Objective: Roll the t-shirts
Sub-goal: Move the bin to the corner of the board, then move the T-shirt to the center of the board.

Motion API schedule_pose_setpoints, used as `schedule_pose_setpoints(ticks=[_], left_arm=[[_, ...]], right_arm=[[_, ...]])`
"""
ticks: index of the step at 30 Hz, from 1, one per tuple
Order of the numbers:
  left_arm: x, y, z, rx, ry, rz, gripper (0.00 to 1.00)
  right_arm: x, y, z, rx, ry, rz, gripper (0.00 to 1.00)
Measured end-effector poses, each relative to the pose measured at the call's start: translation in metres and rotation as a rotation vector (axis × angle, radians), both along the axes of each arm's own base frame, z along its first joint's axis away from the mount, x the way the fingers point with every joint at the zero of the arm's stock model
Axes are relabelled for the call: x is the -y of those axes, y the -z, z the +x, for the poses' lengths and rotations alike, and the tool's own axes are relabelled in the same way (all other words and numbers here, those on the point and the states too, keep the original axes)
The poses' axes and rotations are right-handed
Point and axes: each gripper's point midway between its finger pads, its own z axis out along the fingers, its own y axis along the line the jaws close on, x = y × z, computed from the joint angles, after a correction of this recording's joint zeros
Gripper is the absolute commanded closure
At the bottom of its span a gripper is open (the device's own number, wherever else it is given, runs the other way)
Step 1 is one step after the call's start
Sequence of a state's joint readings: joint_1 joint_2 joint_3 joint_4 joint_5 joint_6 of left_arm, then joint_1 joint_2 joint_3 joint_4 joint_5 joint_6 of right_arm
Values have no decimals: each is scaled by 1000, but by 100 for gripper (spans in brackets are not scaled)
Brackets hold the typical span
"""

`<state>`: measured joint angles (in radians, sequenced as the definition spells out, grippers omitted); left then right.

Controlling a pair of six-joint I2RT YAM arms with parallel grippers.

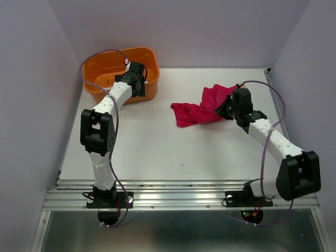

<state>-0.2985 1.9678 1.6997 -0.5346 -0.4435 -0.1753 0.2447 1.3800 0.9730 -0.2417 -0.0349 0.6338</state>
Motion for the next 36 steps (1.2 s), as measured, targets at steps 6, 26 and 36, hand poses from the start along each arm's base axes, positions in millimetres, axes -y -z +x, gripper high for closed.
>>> schedule_pose_setpoints(ticks=[6,26,36], left_arm=[[10,-16,-11,13,41,-50,1],[192,-9,-132,-107,384,-456,4],[219,66,-99,-198,200,-430,10]], right_arm=[[-30,-11,-68,45,-81,83,99],[32,40,-118,-174,225,-81,16],[40,36,-112,-152,259,-122,16]])
